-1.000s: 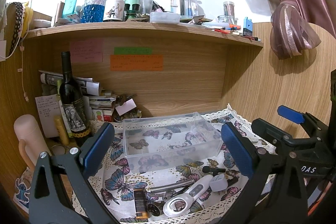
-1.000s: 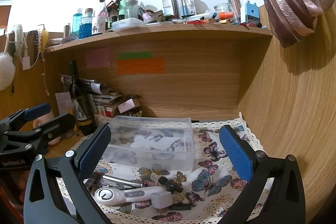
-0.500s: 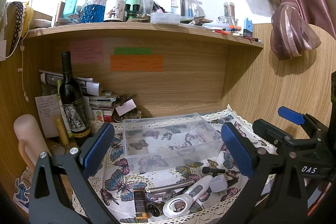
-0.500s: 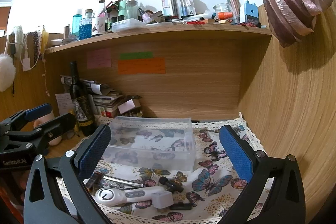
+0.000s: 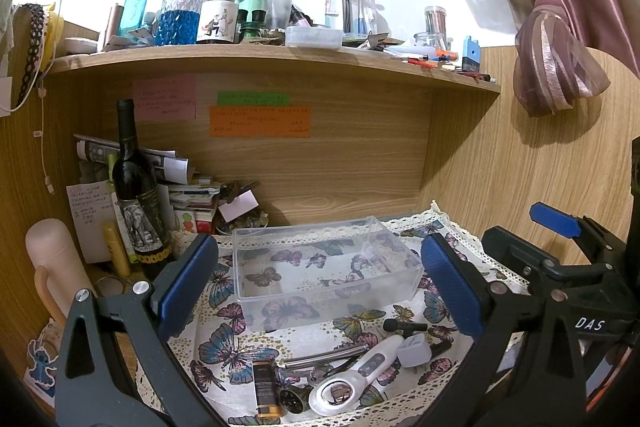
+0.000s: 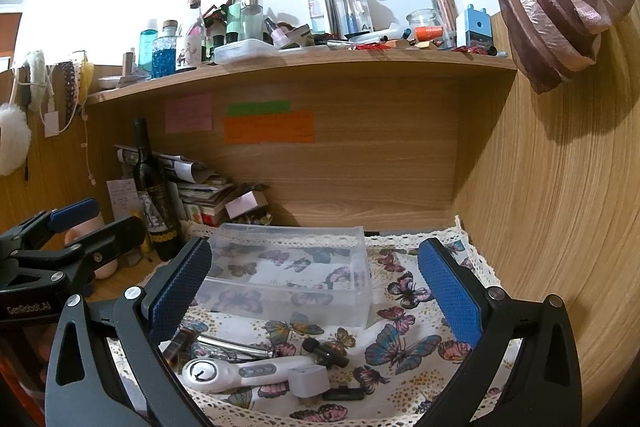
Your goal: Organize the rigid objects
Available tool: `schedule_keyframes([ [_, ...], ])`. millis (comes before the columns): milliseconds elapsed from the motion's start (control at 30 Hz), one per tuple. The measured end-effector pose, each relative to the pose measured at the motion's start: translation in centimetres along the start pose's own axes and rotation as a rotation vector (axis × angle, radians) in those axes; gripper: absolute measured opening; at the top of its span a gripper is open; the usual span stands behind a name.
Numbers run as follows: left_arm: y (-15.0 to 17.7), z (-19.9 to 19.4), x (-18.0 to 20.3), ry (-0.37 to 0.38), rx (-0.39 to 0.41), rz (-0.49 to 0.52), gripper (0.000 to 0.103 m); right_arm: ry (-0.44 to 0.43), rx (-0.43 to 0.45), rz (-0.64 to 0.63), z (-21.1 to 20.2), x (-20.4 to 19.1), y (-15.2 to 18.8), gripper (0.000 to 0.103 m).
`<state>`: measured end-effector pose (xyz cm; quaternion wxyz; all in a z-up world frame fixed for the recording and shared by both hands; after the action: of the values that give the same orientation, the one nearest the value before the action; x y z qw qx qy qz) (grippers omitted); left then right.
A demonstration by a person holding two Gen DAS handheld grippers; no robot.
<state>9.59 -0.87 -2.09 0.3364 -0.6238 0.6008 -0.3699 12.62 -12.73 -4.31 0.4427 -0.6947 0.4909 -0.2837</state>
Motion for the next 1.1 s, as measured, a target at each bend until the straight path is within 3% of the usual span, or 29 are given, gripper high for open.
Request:
schedule_keyframes([
  [367,-0.1,0.1,0.3,0.006,-0.006,-0.003,0.103,-0.002,0.0,-0.003,-0.1,-0.1,0.0,0.103],
  [533,0.5,1.2,-0.4,0.028,-0.044,-0.024,0.102,-0.019,-0.006,-0.003,0.5,0.0,0.3,0.103],
  [633,1.6,2.5,-1.3,0.02,-0.099,-0.043,0.09,-0.011,-0.046,0.001,1.8,0.6,1.3,0.102],
  [867,5.7,5.3,-4.5,-0.043,-0.227,-0.07,0.075,0.002,-0.194,0.004,5.2,2.3,5.2,0.084],
  [1100,11.3,7.8,-7.5,-0.051,-0.396,-0.119,0.06,0.0,-0.313,0.022,7.3,3.2,8.6,0.084],
])
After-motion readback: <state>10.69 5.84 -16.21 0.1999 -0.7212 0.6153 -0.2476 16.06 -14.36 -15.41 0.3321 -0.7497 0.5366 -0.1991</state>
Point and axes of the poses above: each gripper's, at about its wrist camera, not at the fingertips, and z roughly the way its jaws point, x to its right, y to its underside, the point moved 10 cm from there along z, roughly the way its jaws point, and after that the axes turned 14 degrees about -x, right-handed, at the moved point
